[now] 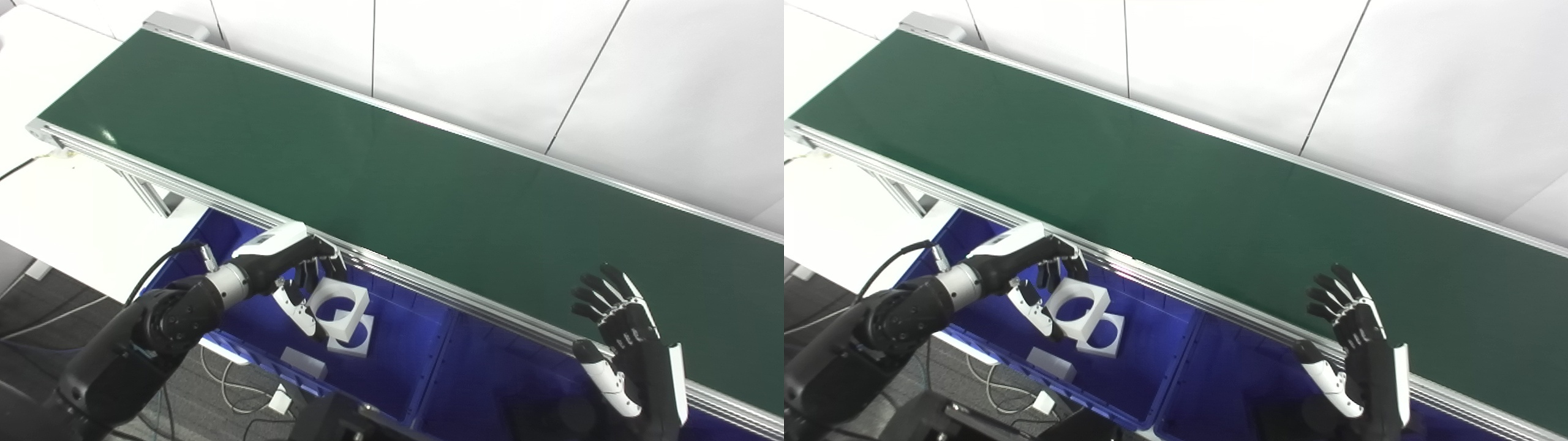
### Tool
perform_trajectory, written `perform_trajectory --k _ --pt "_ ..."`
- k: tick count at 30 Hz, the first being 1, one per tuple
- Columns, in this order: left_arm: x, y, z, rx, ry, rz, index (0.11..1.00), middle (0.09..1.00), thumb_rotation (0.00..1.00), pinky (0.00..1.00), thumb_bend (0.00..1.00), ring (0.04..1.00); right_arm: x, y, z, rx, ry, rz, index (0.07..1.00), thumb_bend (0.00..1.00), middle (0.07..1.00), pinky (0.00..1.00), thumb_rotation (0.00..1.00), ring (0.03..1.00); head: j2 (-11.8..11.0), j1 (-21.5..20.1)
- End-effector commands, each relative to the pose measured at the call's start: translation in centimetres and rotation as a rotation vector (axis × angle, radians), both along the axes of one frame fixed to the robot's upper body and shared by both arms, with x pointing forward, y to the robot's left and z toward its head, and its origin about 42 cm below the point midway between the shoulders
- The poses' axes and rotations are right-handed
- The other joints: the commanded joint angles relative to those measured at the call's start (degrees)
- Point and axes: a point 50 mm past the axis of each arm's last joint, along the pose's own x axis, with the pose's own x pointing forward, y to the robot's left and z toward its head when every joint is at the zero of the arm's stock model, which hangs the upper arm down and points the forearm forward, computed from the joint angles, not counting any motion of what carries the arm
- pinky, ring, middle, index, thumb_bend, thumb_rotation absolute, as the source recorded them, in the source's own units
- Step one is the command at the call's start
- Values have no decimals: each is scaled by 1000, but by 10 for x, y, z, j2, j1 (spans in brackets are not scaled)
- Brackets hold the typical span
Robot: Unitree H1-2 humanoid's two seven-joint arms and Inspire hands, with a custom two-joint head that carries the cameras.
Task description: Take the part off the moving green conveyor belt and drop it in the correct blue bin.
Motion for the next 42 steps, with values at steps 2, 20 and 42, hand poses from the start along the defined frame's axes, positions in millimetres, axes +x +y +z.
perform_trajectory --k 2,20,42 --pt "4 -1 -2 12 -48 -9 510 469 0 349 503 397 2 2 11 19 -37 -2 872 772 806 691 556 760 0 -1" --pt "4 -1 -43 37 -59 24 511 463 0 347 502 390 0 2 11 18 -42 -2 870 761 803 687 544 758 -3 -15" --pt "4 1 -23 178 30 9 960 991 0 807 967 964 -1 4 9 20 -42 0 869 747 803 689 524 755 -12 -26"
